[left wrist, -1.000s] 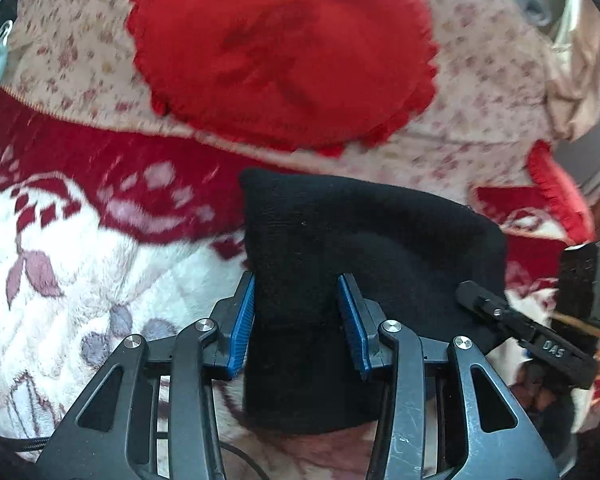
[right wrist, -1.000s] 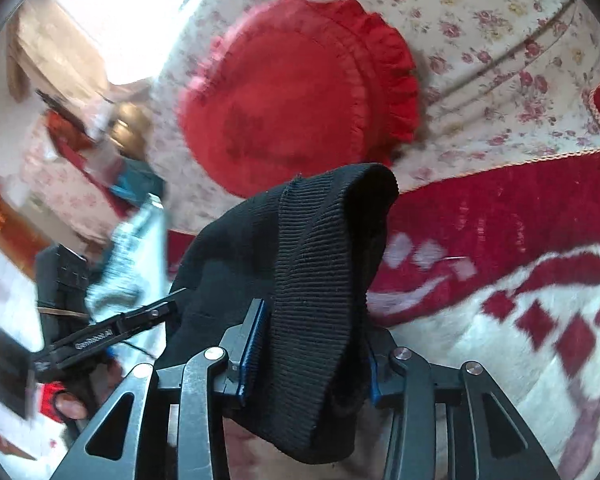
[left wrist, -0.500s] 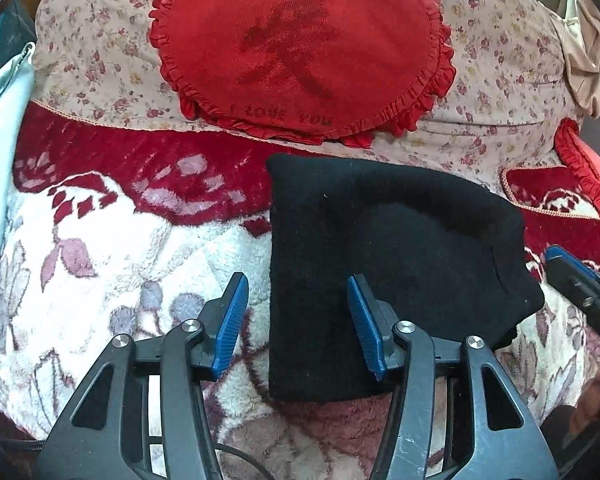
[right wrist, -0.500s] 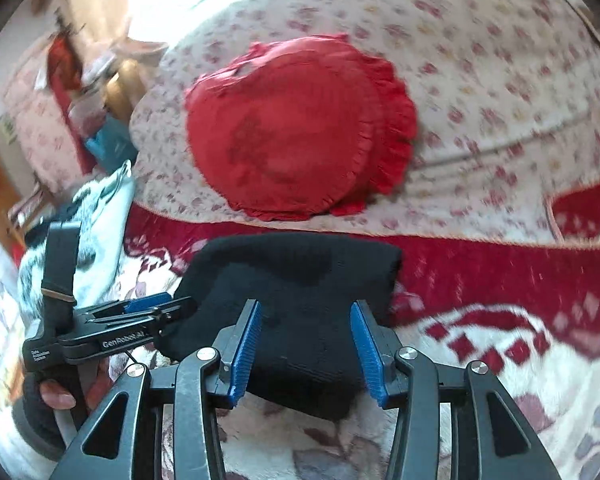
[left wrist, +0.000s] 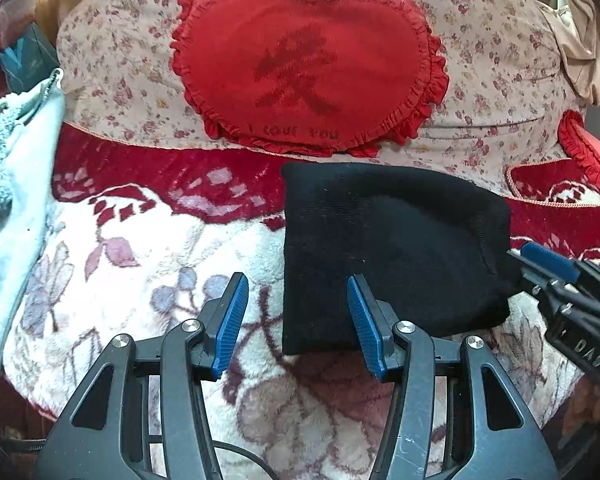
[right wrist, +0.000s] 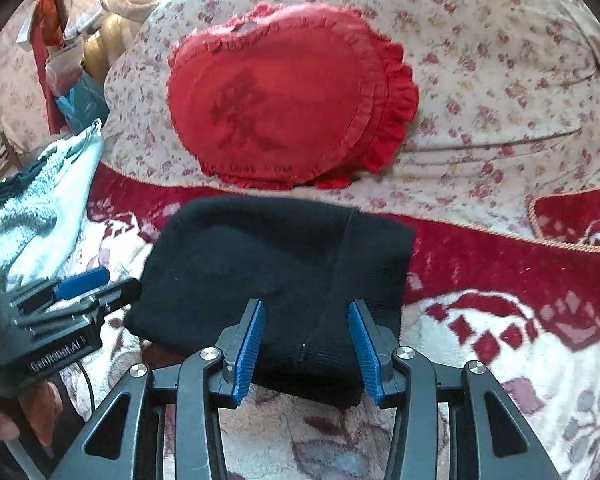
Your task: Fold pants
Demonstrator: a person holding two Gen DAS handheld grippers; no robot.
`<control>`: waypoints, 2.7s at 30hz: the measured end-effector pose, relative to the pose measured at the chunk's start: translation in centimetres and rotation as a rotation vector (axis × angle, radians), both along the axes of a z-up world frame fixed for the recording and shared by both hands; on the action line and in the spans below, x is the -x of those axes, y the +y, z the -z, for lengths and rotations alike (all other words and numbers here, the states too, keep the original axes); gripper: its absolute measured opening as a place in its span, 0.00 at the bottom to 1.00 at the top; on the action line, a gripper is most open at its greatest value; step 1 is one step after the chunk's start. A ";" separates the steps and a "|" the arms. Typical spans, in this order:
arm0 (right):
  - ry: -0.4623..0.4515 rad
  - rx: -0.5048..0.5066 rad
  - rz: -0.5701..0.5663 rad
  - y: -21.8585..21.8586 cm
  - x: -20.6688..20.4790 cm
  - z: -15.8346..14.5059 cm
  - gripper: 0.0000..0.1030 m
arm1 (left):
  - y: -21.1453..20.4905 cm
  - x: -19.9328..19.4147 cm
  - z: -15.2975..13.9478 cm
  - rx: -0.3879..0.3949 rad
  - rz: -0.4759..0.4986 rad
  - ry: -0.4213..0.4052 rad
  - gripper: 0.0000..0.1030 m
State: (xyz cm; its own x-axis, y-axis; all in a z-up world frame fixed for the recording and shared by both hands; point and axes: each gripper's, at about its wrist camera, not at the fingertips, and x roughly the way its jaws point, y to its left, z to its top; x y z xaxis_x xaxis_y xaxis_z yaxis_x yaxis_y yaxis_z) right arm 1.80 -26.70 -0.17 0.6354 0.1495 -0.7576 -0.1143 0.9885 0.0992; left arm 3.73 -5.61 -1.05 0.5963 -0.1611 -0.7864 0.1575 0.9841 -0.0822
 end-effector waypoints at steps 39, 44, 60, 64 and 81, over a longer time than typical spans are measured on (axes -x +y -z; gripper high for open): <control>-0.074 0.016 0.000 2.0 5.5 -5.4 0.43 | -0.2 7.2 -5.3 -0.033 -0.016 -0.133 0.50; -0.075 0.016 0.003 2.0 5.6 -5.4 0.43 | -0.3 7.4 -5.4 -0.034 -0.014 -0.138 0.50; -0.057 0.012 -0.007 2.4 5.6 -5.0 0.43 | -0.3 7.5 -5.3 -0.031 -0.018 -0.134 0.50; -0.053 0.011 -0.007 2.4 5.6 -4.8 0.43 | -0.2 7.5 -5.1 -0.028 -0.017 -0.131 0.50; -0.037 0.012 -0.008 2.8 5.6 -4.4 0.43 | -0.1 7.6 -4.9 -0.028 -0.017 -0.137 0.50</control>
State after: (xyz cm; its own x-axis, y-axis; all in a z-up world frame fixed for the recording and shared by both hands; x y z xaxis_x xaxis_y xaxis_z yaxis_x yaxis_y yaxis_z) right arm -3.84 -23.88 4.22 0.6618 0.1458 -0.7354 -0.1260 0.9886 0.0826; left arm -3.88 -5.71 3.82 0.7005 -0.1297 -0.7017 0.1491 0.9882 -0.0339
